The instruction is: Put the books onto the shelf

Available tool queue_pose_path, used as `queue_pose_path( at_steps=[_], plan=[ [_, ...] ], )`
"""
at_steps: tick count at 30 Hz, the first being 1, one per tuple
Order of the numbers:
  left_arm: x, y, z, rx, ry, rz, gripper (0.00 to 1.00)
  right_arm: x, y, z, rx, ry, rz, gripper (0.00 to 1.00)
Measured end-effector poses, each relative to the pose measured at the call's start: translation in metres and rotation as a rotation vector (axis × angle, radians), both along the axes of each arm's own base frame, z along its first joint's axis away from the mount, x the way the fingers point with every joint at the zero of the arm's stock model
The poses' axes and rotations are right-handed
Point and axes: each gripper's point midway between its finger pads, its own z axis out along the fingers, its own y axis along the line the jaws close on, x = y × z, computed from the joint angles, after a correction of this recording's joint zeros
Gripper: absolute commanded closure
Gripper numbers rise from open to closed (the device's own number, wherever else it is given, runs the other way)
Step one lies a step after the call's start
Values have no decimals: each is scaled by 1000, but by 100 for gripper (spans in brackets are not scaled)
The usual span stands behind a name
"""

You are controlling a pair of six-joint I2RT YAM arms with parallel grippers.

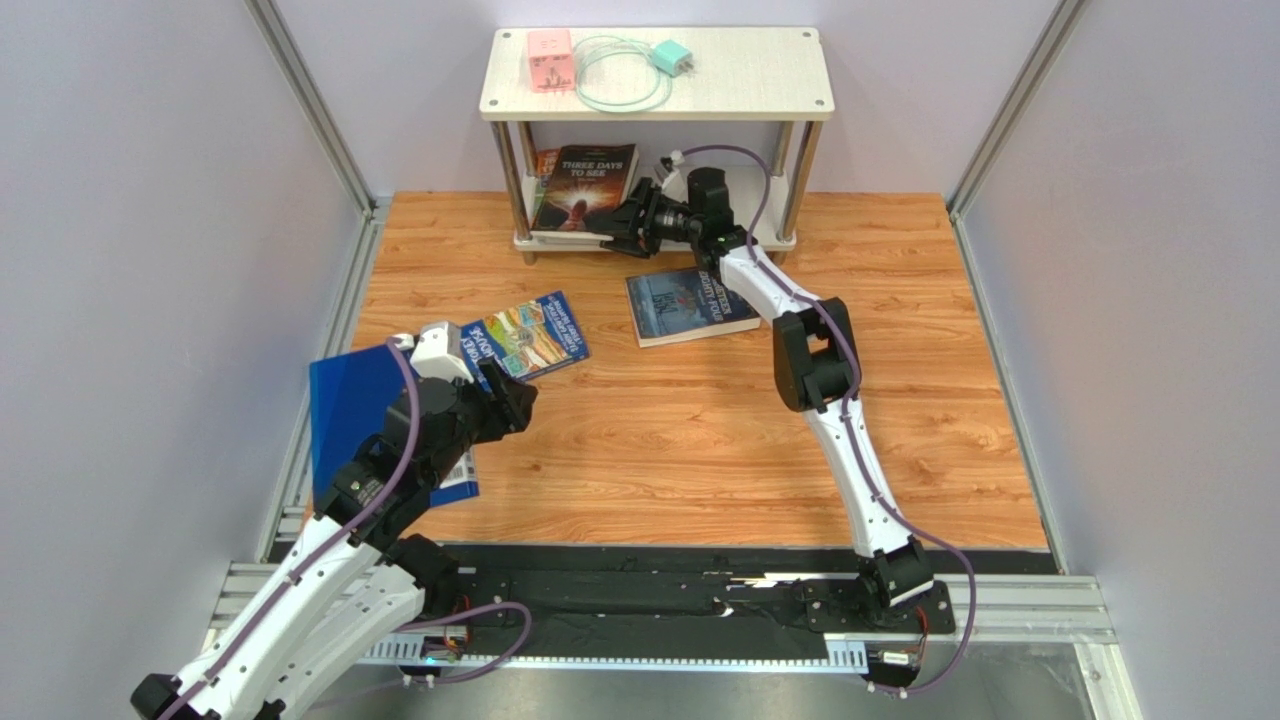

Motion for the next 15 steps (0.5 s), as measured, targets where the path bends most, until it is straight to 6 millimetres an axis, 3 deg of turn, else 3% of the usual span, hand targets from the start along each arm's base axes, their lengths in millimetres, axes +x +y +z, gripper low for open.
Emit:
queue_pose_path(
  at_steps=[9,15],
  plan=[
    [-1,-4,-6,-6,8,-20,31,-3,-8,-25,-63,40,-52,41],
    [0,-6,-4,-13,1,-26,32,-7,-16,-14,-89,27,-91,40]
  ],
)
